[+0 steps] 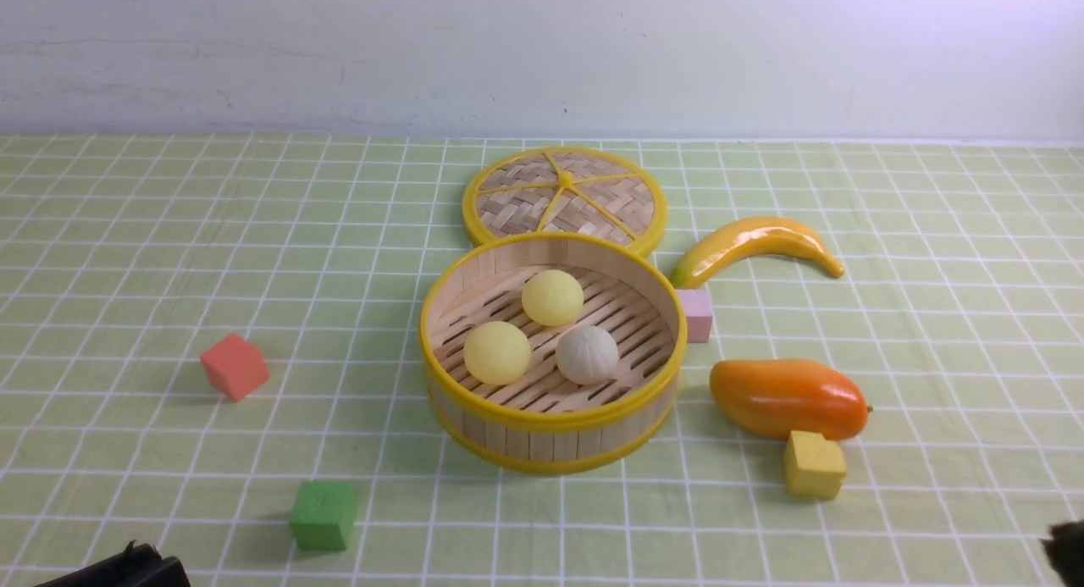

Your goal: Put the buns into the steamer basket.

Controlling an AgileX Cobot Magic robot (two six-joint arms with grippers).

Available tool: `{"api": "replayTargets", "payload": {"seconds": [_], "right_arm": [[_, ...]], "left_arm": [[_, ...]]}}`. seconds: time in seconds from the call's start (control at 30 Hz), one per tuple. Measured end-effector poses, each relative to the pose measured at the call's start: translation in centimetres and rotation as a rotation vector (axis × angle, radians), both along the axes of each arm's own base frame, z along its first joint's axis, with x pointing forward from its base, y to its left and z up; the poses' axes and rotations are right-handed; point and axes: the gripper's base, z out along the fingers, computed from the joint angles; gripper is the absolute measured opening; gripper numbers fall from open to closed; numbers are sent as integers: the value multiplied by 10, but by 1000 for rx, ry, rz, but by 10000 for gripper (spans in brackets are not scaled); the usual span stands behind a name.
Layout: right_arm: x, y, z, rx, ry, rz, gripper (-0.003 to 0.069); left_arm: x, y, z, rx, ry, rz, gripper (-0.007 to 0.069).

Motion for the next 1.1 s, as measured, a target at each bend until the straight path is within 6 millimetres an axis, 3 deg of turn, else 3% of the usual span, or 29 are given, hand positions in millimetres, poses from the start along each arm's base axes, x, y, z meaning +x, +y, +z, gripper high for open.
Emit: {"api": "replayTargets", "payload": {"seconds": [0.13,0.23,0.33,0.4,0.43,0.47,0.63,0.7,1.1], "right_arm": [[-27,-19,4,21,-111,-33,-19],[-51,-43,-17,22,-337,-200,-19],[-54,-51,-38,38,-505,-313,-19],[-50,-57,-79,61,-670,-429,-19],[-49,-57,-83,61,-677,-435,-19],[-44,-59,-109,58,-712,-470,-19],[-36,-61,-185,69,-650,-531,-19],[-36,-61,-202,86,-613,-557,-19],[-35,-65,-207,55,-607,-591,-15]], "left_arm": [[0,0,0,0,0,0,155],[0,0,0,0,0,0,161],[0,0,0,0,0,0,162],[0,0,0,0,0,0,162],[0,0,0,0,0,0,162],[0,0,0,0,0,0,162],[0,0,0,0,0,0,162],[0,0,0,0,0,0,162],[0,0,0,0,0,0,162]]}}
